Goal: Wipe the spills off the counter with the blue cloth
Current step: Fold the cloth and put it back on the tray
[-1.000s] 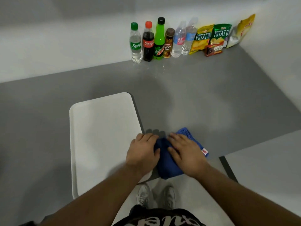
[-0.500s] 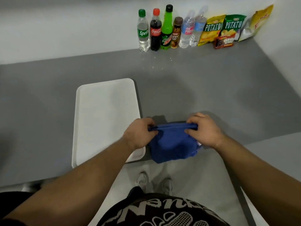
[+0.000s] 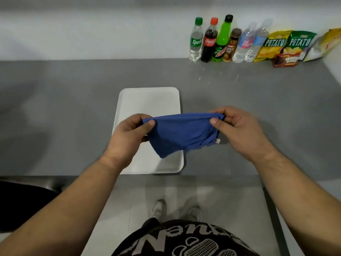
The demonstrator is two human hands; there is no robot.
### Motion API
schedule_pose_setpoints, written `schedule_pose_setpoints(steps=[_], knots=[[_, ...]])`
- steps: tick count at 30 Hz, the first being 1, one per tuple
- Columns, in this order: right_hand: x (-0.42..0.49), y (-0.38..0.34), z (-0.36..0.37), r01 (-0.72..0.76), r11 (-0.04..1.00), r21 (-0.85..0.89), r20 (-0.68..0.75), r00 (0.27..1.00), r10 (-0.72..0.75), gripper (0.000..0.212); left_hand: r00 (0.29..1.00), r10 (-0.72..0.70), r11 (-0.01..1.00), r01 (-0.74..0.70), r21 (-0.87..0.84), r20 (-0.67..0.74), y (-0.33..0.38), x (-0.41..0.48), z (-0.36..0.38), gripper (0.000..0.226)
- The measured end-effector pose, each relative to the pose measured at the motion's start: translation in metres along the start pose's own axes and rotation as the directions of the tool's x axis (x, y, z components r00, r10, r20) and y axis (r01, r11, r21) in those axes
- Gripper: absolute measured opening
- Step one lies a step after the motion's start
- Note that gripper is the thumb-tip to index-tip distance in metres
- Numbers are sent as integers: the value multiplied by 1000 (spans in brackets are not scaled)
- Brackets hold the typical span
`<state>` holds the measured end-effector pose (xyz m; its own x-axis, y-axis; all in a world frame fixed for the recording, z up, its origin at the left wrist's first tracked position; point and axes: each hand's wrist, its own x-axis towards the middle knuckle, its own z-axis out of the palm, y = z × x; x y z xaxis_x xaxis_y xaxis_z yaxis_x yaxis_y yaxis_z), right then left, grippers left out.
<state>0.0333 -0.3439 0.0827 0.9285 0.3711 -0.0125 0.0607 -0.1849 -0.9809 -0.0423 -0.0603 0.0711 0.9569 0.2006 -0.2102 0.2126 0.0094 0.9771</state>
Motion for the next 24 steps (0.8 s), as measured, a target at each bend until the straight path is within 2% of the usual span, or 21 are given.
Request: schedule_pose_setpoints(steps=[2, 4, 7, 11, 13, 16, 19, 22, 24], knots=[[3, -14, 14, 53, 999, -12, -15, 998, -53, 21, 998, 65, 997, -65, -40, -9, 13, 0, -20, 14], [3, -21, 25, 82, 996, -38, -23, 996, -83, 21, 990, 131, 990, -129, -49, 42, 20, -2, -39, 11], [-13, -11, 43, 44, 998, -55, -5, 999, -44, 22, 978, 147, 988, -153, 34, 145, 9, -10, -58, 11], [-50, 29, 72, -107, 966, -236, 48, 991, 121, 28, 964, -63, 970, -2, 242, 259, -42, -26, -78, 10], [-67, 47, 85, -186, 918, -351, 103, 966, 235, 23, 934, -178, 937, 64, 343, 310, -68, -35, -86, 12], [-81, 62, 98, -294, 858, -422, 126, 918, 377, 22, 901, -272, 889, 101, 447, 338, -92, -42, -91, 15], [-78, 69, 104, -332, 851, -406, 33, 925, 377, 25, 909, -271, 888, 109, 446, 318, -99, -32, -92, 21], [-58, 73, 107, -344, 863, -370, -112, 939, 326, 30, 934, -267, 909, 162, 384, 237, -98, -10, -88, 22], [-38, 77, 107, -370, 833, -411, -198, 928, 314, 31, 942, -275, 908, 190, 374, 190, -98, 6, -83, 20]])
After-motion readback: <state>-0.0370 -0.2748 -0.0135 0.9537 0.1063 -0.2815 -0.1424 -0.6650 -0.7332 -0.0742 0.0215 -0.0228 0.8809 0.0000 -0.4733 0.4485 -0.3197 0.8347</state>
